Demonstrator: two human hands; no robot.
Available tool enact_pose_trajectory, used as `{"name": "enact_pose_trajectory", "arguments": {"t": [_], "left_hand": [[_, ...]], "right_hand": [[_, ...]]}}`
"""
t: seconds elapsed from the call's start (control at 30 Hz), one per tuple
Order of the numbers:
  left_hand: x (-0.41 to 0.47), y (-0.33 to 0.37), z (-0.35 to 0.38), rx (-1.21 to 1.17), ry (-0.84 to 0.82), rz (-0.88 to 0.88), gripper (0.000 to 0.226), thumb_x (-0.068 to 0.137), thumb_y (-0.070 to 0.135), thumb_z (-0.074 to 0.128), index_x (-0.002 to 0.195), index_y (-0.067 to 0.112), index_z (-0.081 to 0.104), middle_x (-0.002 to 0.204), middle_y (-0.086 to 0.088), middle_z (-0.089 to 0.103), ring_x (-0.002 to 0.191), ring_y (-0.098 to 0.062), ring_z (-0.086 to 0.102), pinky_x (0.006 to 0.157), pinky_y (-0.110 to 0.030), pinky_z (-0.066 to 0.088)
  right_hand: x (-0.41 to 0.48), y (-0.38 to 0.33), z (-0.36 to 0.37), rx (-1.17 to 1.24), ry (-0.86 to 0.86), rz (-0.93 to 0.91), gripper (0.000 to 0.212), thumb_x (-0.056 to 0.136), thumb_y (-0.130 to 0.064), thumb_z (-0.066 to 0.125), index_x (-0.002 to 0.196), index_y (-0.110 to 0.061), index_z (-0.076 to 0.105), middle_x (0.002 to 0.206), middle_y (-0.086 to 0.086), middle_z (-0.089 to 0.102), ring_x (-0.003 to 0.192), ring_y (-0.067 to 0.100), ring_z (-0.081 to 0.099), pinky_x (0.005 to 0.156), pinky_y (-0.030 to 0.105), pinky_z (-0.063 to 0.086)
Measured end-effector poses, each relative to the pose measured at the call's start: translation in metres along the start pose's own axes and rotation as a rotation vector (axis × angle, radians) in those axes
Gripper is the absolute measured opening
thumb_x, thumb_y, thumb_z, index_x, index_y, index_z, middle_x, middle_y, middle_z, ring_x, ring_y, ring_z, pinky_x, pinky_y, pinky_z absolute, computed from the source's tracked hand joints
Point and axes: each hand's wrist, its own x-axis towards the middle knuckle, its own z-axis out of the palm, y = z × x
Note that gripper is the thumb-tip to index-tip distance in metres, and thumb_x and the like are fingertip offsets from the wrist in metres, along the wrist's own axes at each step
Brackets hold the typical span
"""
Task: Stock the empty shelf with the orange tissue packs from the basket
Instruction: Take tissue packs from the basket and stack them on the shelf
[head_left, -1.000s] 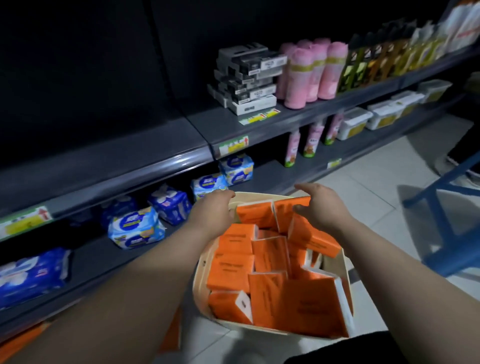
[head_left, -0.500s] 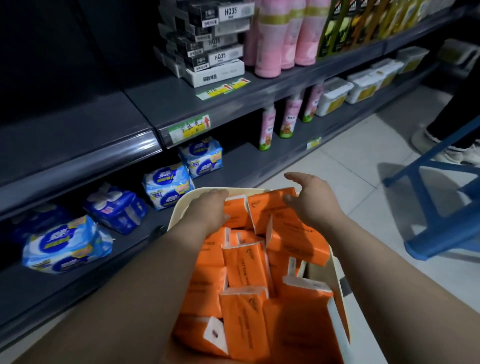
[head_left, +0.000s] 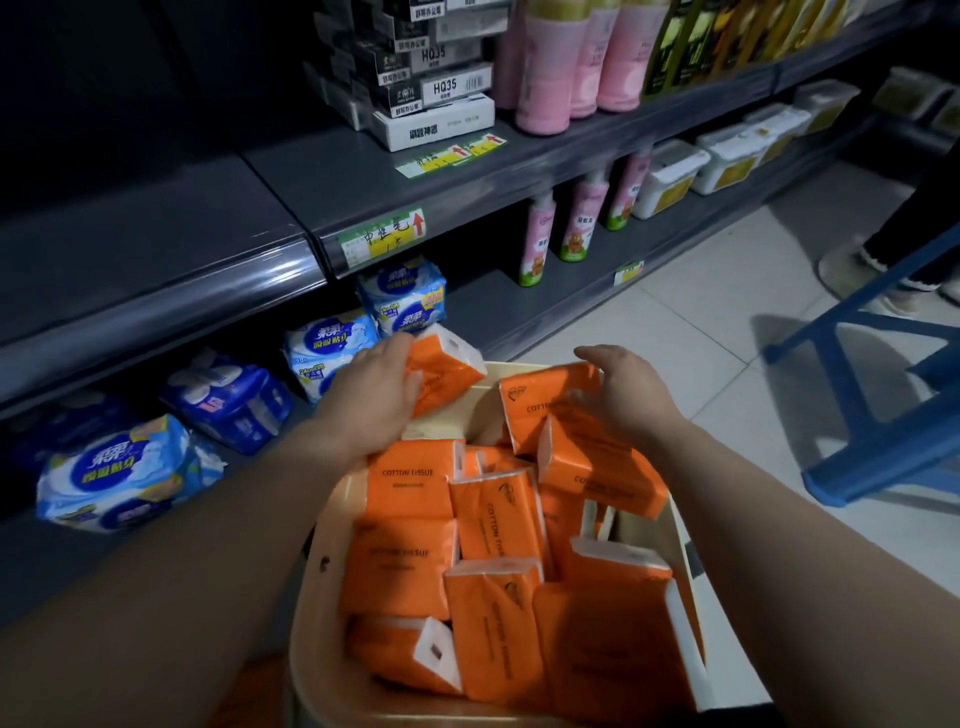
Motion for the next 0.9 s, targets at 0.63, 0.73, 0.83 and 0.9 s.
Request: {"name": "enact_pose_trajectory", "arguments": {"t": [0.63,0.73,0.83,0.9], "left_hand": [[-0.057,-0.024,-0.099,0.1,0.226,-0.135,0.04,0.097,0.044,0.037,0.12,0.012,0.037,0.115,-0.021,0.059,0.097,-0.041,0.059,0.074,-0.043,0.043],[-0.079,-0.033,-0.126,0.095,0.243,-0.214,0.04,0.096,0.038,0.043,0.124,0.01,0.036,0.119,-0.025,0.058,0.102,-0.043,0.057,0.079,-0.045,0.043],[-0.103,-0.042,-0.153,0.05,0.243,-0.299,0.049,0.094,0.033,0.05,0.133,0.01,0.032,0.126,-0.023,0.054,0.109,-0.041,0.055,0.087,-0.043,0.043],[-0.118,-0.048,-0.172,0.038,0.252,-0.337,0.055,0.092,0.029,0.054,0.137,0.007,0.031,0.131,-0.023,0.05,0.115,-0.039,0.052,0.092,-0.04,0.04]], "right_hand": [[-0.017,-0.062,-0.025,0.107,0.062,-0.225,0.038,0.08,-0.007,0.065,0.117,-0.014,0.061,0.119,0.013,0.047,0.105,0.031,0.051,0.085,0.026,0.036],[-0.031,-0.086,-0.034,0.122,0.056,-0.284,0.041,0.076,-0.009,0.069,0.115,-0.016,0.061,0.112,0.01,0.051,0.103,0.03,0.054,0.082,0.028,0.038],[-0.046,-0.121,-0.04,0.139,0.065,-0.378,0.042,0.074,-0.009,0.07,0.115,-0.016,0.061,0.108,0.008,0.052,0.102,0.03,0.055,0.081,0.028,0.038],[-0.056,-0.149,-0.042,0.174,0.063,-0.432,0.044,0.073,-0.008,0.069,0.116,-0.016,0.061,0.111,0.011,0.053,0.102,0.03,0.056,0.088,0.032,0.043]]}}
